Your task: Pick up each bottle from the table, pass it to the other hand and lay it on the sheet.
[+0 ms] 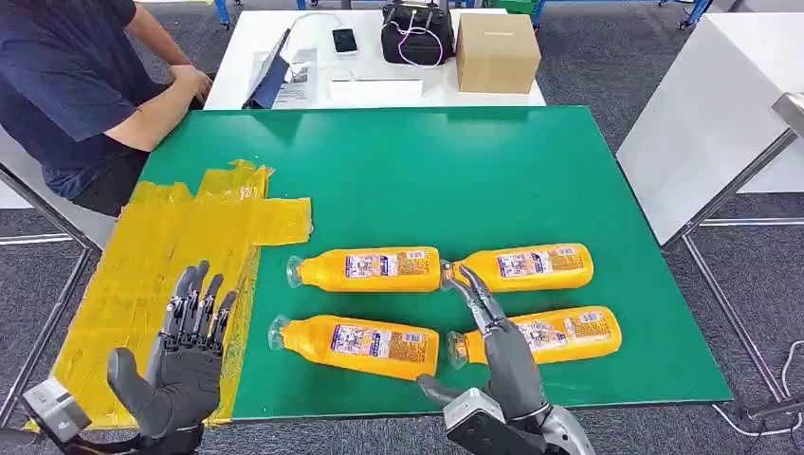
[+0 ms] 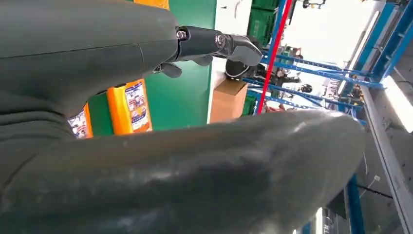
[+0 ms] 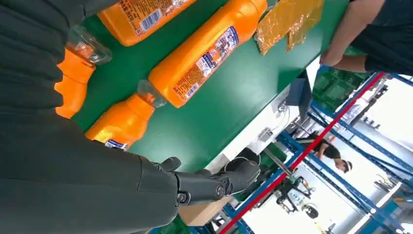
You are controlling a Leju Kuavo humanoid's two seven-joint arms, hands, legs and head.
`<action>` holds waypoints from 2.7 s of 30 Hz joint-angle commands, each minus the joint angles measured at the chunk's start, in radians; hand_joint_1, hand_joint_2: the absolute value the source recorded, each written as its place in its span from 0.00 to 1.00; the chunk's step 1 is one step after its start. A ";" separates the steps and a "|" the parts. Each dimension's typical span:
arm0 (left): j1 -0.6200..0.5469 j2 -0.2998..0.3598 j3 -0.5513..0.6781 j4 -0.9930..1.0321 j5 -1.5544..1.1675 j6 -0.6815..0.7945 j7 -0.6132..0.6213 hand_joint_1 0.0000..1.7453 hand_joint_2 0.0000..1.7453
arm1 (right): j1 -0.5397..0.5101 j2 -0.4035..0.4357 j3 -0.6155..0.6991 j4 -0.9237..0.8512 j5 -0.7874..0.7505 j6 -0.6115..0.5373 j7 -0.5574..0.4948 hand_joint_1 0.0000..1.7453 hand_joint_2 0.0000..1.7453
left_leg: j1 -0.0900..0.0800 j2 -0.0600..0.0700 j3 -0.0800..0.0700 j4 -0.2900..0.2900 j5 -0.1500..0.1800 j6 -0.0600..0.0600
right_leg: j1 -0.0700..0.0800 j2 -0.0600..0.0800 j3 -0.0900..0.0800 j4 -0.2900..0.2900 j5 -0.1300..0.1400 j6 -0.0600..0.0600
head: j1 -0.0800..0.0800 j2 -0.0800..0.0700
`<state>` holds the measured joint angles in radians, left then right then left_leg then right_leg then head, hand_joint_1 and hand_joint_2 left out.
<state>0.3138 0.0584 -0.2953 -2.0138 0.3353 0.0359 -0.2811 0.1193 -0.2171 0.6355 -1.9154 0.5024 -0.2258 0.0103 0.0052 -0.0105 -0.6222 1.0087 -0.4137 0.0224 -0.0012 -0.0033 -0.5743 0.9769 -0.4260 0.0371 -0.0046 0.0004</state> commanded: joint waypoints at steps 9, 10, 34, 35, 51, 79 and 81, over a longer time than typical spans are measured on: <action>-0.030 -0.008 -0.001 0.048 0.002 -0.018 0.016 0.00 0.00 | -0.062 0.020 -0.009 0.132 -0.007 0.120 0.051 0.00 1.00 | 0.000 0.002 0.004 -0.001 -0.001 -0.001 | 0.000 0.001 0.004 -0.002 -0.001 0.000 | 0.000 0.000; -0.038 -0.005 -0.004 0.054 0.003 -0.028 0.020 0.00 0.00 | -0.090 0.024 0.002 0.168 -0.011 0.158 0.072 0.00 1.00 | 0.000 0.002 0.003 -0.001 -0.001 -0.001 | 0.000 0.001 0.003 -0.001 0.000 0.000 | 0.000 0.000; -0.087 0.006 0.008 0.122 0.016 -0.087 0.032 0.00 0.00 | -0.465 0.127 0.278 0.587 0.021 0.372 0.178 0.00 1.00 | 0.000 0.003 0.005 -0.001 -0.001 -0.001 | 0.000 0.002 0.005 -0.001 0.000 0.000 | 0.000 0.000; -0.090 0.005 0.007 0.122 0.017 -0.088 0.032 0.00 0.00 | -0.473 0.130 0.281 0.594 0.021 0.375 0.183 0.00 1.00 | 0.000 0.003 0.006 -0.001 -0.001 -0.001 | 0.000 0.002 0.005 -0.001 -0.001 0.000 | 0.001 0.000; -0.109 -0.006 0.012 0.135 0.021 -0.101 0.036 0.00 0.00 | -0.689 0.208 0.521 0.829 0.054 0.536 0.285 0.00 1.00 | 0.000 0.003 0.002 0.000 0.000 0.000 | 0.000 0.003 0.001 0.001 0.000 0.000 | 0.000 0.000; -0.132 -0.025 0.008 0.124 0.014 0.016 0.057 0.00 0.00 | -0.695 0.198 0.629 1.002 -0.009 0.557 0.377 1.00 1.00 | 0.001 0.000 0.015 -0.004 -0.001 -0.003 | 0.001 -0.001 0.005 -0.004 -0.002 -0.003 | 0.000 0.000; -0.105 -0.029 0.035 0.089 0.007 0.037 0.041 0.00 0.00 | -0.618 0.187 0.492 0.947 -0.054 0.410 0.386 1.00 1.00 | 0.001 0.001 0.016 -0.003 -0.001 -0.003 | 0.001 0.001 0.005 -0.003 -0.002 -0.003 | 0.000 0.000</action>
<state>0.1613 0.0328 -0.3002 -1.9062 0.3601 0.0275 -0.2186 -0.6493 0.0107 1.3572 -1.0132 0.5062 0.4488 0.3487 0.0055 -0.0074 -0.6090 1.0082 -0.4154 0.0198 -0.0012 0.0004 -0.5734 0.9771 -0.4278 0.0347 -0.0042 0.0004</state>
